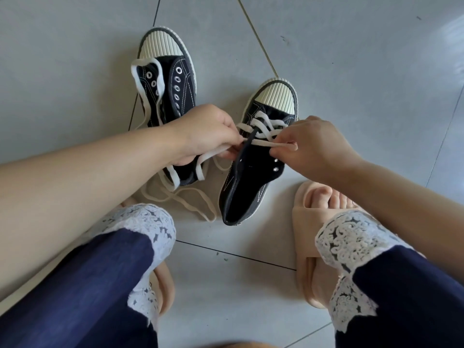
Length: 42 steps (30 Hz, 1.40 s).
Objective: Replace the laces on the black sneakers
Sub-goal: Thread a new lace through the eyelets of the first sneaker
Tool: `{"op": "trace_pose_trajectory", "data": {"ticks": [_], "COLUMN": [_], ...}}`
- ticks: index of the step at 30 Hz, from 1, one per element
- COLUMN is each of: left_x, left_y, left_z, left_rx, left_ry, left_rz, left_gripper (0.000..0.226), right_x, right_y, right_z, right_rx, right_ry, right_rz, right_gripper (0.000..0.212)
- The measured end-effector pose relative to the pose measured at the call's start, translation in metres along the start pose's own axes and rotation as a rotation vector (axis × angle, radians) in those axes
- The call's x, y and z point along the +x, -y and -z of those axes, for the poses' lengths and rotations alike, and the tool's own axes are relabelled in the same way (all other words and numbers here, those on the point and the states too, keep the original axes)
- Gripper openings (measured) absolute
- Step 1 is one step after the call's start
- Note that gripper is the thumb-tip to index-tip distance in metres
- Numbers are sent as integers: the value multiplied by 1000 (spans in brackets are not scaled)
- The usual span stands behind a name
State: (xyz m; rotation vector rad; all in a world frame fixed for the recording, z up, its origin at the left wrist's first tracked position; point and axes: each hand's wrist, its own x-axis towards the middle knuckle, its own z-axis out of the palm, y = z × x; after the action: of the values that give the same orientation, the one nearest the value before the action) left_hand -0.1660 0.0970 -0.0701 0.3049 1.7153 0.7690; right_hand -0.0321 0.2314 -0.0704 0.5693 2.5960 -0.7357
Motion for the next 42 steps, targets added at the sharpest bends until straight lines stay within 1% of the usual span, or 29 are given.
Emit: {"op": "trace_pose_trajectory", "data": {"ticks": [2,6,8,11,12,13,14,17,19,22,25,28,32,34,36,40,42], "left_x": [-3,-5,-4,0,1,2,3,7,8,10,15,19,23,23,21,6,1], "left_y": [3,6,8,11,11,11,8,0,0,2,-4,-6,-9,-8,-6,-6,-8], "left_z": [5,0,-4,-8,-8,-8,-8,-13,-19,-27,-29,-26,-28,-30,-30,-25,-19], "left_rx": [-173,-288,-252,-48,-44,-85,-155,-362,-484,-573,-622,-715,-678,-679,-700,-668,-615], "left_ry": [51,73,41,-60,-63,-50,-35,-45,-51,-79,-141,-174,-176,-213,-259,-219,-212], "left_rz": [21,43,66,87,107,153,205,360,429,445,433,431,434,413,326,15,-106], "left_gripper": [25,36,34,19,24,33,35,25,24,35,24,19,18,20,17,12,11], "right_x": [-1,0,1,1,0,-2,-3,-8,-10,-10,-9,-8,-8,-8,-7,-5,-4], "right_y": [-4,-3,0,6,7,6,5,-2,-3,-5,-8,-9,-6,-5,-4,-2,0], "right_z": [2,6,5,2,1,1,2,4,4,2,2,2,0,-2,-2,-2,0], "right_rx": [-77,-69,-29,22,65,118,168,268,311,343,387,418,473,481,482,471,466], "right_ry": [25,7,-16,-55,-67,-74,-74,-52,-36,-26,-27,-32,-50,-62,-78,-109,-129], "right_rz": [18,31,32,55,60,49,24,-34,-56,-80,-103,-129,-144,-150,-160,-147,-120], "right_gripper": [18,14,15,17,15,13,10,14,17,20,21,23,30,33,37,41,40]}}
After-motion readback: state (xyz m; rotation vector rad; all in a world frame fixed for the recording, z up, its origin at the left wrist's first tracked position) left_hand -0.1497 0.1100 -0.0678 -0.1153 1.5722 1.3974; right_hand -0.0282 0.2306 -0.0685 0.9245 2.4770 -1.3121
